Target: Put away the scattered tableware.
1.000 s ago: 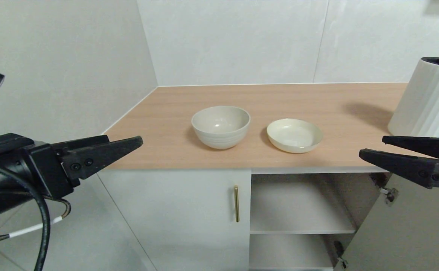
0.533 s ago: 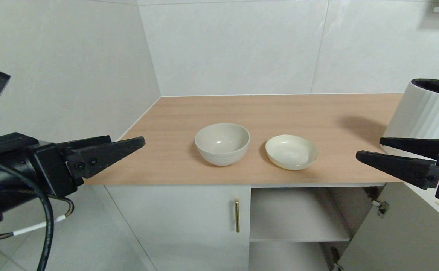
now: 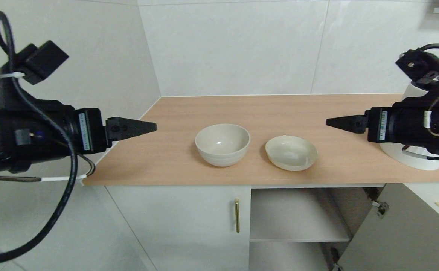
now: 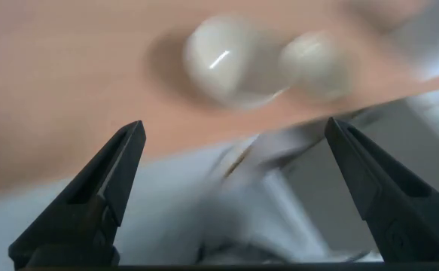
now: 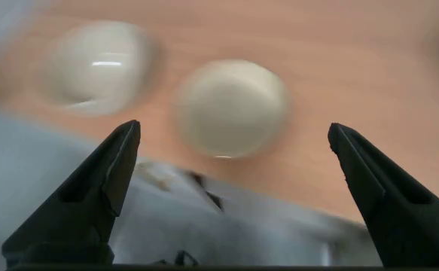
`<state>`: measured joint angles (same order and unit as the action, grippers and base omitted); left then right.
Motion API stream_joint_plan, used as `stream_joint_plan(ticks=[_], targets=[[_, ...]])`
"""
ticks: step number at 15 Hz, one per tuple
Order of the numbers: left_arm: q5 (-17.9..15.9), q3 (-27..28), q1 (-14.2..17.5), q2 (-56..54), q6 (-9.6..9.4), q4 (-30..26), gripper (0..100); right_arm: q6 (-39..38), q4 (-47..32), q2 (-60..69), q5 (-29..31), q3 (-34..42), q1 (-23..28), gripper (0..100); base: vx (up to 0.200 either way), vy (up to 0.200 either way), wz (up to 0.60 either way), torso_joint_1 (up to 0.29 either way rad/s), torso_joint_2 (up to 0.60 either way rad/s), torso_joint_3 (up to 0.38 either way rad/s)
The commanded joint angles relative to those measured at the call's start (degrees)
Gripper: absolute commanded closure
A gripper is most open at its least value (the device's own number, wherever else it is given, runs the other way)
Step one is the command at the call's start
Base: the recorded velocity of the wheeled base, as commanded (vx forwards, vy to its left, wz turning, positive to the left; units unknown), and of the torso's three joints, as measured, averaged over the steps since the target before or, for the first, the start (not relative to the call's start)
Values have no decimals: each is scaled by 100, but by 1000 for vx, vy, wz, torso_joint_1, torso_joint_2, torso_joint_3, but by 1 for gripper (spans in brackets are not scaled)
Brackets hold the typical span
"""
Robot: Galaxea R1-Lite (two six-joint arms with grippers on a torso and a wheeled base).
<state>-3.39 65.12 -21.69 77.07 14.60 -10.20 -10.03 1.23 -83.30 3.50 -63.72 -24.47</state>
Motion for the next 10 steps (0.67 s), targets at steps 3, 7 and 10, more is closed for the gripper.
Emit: stream_joint_plan(ticks=[3, 7, 10], targets=[[1112, 660, -591, 1451, 596, 36, 0, -262, -176, -925, 819, -404, -32, 0, 0, 0, 0, 0, 0, 0], [1657, 809, -740, 2418, 1071, 634, 0, -438, -176, -881, 916, -308, -146, 0, 0, 0, 0, 0, 0, 0], [1657, 897, -732, 2858, 1220, 1020, 0, -438, -149, -872, 1118, -193, -304, 0, 0, 0, 0, 0, 0, 0]])
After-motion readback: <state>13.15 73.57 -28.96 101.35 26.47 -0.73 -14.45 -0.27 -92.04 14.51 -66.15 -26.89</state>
